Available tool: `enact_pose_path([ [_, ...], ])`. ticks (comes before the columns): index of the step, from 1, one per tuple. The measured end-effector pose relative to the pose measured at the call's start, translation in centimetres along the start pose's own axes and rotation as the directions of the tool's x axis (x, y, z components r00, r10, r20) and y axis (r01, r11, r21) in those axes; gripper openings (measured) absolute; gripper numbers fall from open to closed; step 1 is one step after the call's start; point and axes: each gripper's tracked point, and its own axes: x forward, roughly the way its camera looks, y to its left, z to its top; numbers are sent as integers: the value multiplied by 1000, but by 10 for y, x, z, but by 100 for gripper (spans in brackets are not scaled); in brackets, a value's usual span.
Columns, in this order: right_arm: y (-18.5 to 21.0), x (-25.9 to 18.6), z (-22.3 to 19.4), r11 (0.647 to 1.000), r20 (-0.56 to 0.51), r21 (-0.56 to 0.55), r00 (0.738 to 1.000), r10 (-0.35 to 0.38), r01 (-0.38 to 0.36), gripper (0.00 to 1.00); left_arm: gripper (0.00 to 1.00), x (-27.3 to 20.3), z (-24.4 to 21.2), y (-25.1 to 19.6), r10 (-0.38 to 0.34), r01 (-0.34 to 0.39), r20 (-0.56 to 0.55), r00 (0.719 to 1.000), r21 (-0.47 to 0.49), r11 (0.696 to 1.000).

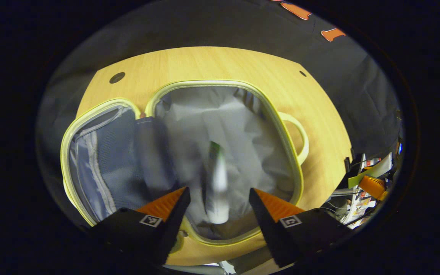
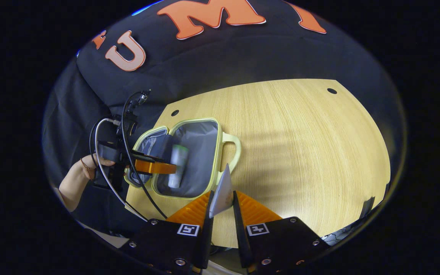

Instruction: First open the suitcase, pack the skin care products into it, and then close the suitcase.

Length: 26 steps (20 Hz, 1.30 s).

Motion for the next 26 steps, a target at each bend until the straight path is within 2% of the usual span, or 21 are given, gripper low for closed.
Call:
enact_pose_path([
  [1,4,0,0,1000,2,-5,1000,3,-3,31,100,-2,1,1,6,-7,15,1000,16,1000],
  [5,26,2,10,998,-3,-60,999,34,-34,31,98,-32,5,7,33,-37,120,992,35,999],
  [8,46,9,21,991,-18,-115,997,73,-75,31,98,-67,2,8,44,-48,216,975,12,999],
  [11,75,20,24,977,-71,-165,990,124,-134,31,98,-94,-9,18,113,-113,313,943,-18,993],
  [14,103,32,20,956,-148,-221,976,161,-192,31,98,-141,-27,36,169,-150,381,909,-81,985],
  [17,131,50,11,939,-233,-220,949,211,-263,31,98,-190,-34,51,257,-208,476,841,-154,966],
  [19,136,67,-1,935,-298,-225,933,203,-275,31,98,-233,-38,55,330,-253,518,790,-215,943],
  [21,136,83,-11,943,-368,-193,911,188,-273,31,98,-267,-54,55,394,-294,528,752,-266,918],
  [23,126,104,-18,953,-415,-184,898,148,-242,31,98,-289,-69,48,429,-316,528,732,-295,902],
  [26,103,131,-22,966,-447,-198,892,63,-168,31,98,-308,-90,56,468,-321,498,730,-355,878],
])
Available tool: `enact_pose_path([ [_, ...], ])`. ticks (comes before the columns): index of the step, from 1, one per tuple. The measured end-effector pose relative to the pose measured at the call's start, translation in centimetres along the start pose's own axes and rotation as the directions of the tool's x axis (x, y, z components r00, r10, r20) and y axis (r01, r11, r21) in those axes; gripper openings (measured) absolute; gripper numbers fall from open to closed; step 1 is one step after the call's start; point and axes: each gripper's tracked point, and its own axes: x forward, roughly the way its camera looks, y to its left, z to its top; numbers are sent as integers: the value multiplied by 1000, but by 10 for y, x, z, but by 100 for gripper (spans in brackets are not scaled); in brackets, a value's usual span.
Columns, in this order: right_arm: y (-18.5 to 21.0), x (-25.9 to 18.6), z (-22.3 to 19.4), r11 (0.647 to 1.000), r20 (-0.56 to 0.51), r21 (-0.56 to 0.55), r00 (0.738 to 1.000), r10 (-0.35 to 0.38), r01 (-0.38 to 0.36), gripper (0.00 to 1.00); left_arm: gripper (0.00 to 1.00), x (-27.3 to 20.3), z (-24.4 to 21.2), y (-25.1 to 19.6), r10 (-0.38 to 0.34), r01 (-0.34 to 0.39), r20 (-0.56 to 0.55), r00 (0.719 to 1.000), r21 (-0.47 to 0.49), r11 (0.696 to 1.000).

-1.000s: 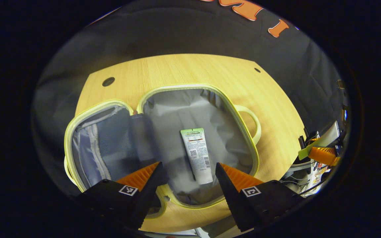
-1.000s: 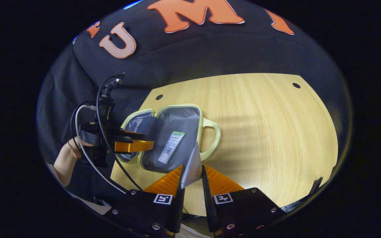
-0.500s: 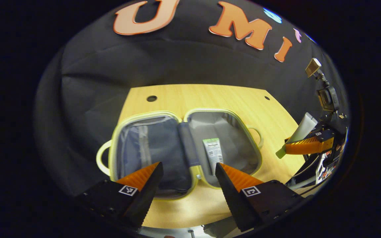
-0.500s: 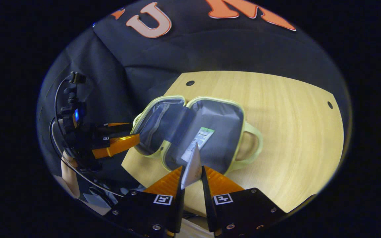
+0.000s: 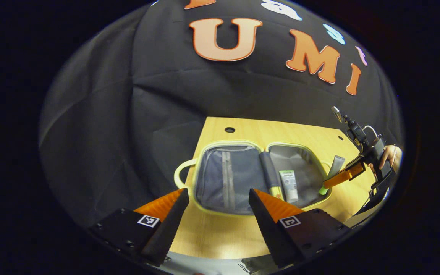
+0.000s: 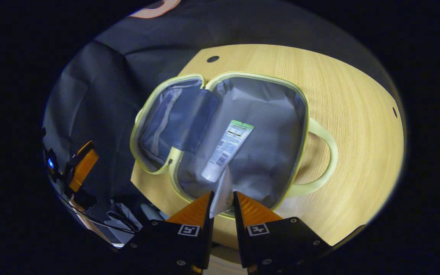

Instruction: First open the suitcase, pack the skin care products into it, and then close the suitcase.

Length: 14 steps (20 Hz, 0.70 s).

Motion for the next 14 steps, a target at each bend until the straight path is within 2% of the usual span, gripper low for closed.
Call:
enact_pose_path([
  [4,-10,10,2,1000,-23,14,999,-26,26,31,98,-17,-11,16,23,-24,-18,1000,-41,999],
  [5,-11,10,2,999,-25,18,999,-26,27,37,98,-17,-11,17,27,-28,-22,999,-44,999],
  [7,-14,7,6,999,-4,18,999,-37,37,28,98,-15,-12,17,28,-29,-27,999,-43,999],
  [8,-15,6,9,999,9,14,999,-42,42,49,98,-8,-13,16,24,-26,-27,999,-43,999],
  [9,-16,4,9,999,21,11,999,-47,47,52,98,-3,-14,14,17,-19,-30,999,-52,998],
  [10,-17,0,10,999,33,6,998,-50,50,63,98,3,-17,12,3,-6,-33,999,-75,997],
  [11,-15,-3,14,999,53,3,997,-47,47,66,98,12,-20,9,-17,12,-39,999,-111,994],
  [12,-10,-6,17,999,78,0,996,-33,33,87,98,20,-21,9,-38,31,-41,998,-154,988],
  [14,-1,-16,24,1000,125,4,992,-5,5,95,98,38,-23,21,-67,53,-50,997,-243,969],
])
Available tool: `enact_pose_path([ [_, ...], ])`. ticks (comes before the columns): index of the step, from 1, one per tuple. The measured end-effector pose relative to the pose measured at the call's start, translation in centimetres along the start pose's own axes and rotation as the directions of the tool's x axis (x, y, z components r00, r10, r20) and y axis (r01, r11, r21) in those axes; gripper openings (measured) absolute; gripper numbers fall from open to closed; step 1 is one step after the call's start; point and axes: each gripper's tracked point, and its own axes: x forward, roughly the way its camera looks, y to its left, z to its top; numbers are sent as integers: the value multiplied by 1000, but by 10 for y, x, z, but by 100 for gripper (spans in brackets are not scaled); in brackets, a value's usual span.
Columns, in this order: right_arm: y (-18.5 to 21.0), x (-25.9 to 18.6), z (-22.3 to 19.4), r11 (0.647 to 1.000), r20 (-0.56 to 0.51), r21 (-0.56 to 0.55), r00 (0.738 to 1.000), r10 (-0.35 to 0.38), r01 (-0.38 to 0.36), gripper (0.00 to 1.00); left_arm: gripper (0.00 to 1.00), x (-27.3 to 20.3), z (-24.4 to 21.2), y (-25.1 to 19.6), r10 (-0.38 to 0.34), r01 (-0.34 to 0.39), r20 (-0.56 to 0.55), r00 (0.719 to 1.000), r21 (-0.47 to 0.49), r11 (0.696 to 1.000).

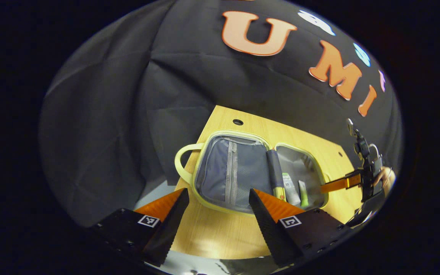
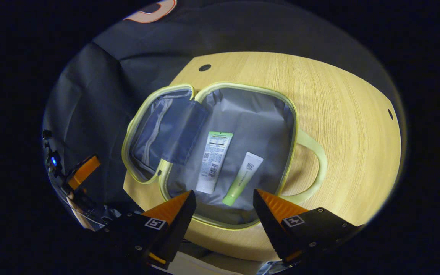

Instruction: First open the suitcase, pack the skin care products into it, and then close the suitcase.

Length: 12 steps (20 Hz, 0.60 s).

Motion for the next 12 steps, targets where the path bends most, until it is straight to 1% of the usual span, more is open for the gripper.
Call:
enact_pose_path([
  [2,6,-7,6,1000,41,10,999,8,-8,95,98,21,7,23,-11,11,-6,1000,-81,997],
  [4,9,-15,9,1000,69,16,998,5,-6,96,98,45,16,46,-41,40,-5,999,-183,982],
  [5,12,-18,8,1000,75,25,997,3,-5,95,96,55,22,56,-72,70,-2,997,-244,967],
  [6,13,-21,8,999,79,39,997,3,-6,96,98,66,25,63,-112,110,10,994,-307,945],
  [8,16,-25,8,998,85,66,996,8,-14,95,98,90,32,72,-206,199,27,978,-406,892],
  [9,17,-28,9,997,91,80,996,8,-16,95,98,101,33,82,-217,200,15,976,-448,871],
  [10,17,-32,10,995,97,97,995,6,-16,96,98,115,28,95,-222,195,-1,975,-477,857],
  [11,17,-34,11,993,102,114,995,7,-19,96,98,126,26,106,-212,178,-11,977,-499,848],
  [12,16,-36,12,991,104,129,995,5,-18,96,98,139,23,112,-218,179,-14,976,-520,835],
])
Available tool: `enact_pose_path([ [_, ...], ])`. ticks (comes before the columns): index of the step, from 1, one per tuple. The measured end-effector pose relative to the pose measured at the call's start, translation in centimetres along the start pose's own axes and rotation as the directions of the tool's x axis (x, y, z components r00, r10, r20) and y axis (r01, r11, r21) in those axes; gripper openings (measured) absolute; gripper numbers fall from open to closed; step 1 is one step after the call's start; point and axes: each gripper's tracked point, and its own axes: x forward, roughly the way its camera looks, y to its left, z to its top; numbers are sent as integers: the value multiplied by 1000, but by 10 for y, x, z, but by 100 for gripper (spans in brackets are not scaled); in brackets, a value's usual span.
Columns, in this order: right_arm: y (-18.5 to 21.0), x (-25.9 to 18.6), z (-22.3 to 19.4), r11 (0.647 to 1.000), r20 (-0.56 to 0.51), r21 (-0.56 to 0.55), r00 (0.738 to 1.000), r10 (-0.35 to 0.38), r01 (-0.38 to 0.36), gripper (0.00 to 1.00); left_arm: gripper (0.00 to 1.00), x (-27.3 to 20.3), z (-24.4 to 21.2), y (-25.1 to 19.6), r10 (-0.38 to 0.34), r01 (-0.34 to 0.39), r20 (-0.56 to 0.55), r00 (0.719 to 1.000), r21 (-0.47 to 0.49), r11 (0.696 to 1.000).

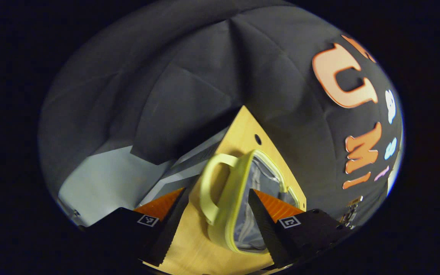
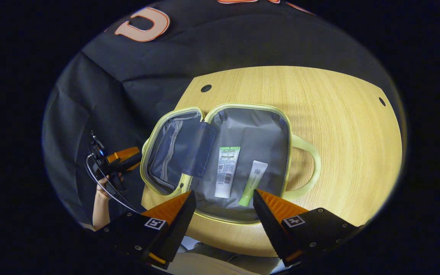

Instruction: First open the suitcase, pack the skin care products into it, and then close the suitcase.

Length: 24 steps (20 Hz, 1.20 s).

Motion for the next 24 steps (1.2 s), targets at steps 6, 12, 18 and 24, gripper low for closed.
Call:
enact_pose_path([
  [6,-21,-9,1,998,-3,42,998,-55,55,96,97,30,4,3,-117,113,-26,993,-123,986],
  [12,-19,-11,10,996,14,84,1000,-25,24,95,59,51,-2,16,-36,31,-30,999,-143,989],
  [18,-30,-17,16,998,61,47,998,-35,32,96,6,25,5,-19,38,-40,-21,999,-110,993],
  [24,-42,-51,35,999,161,27,987,-26,22,96,3,-31,33,-134,87,-97,58,994,185,978],
])
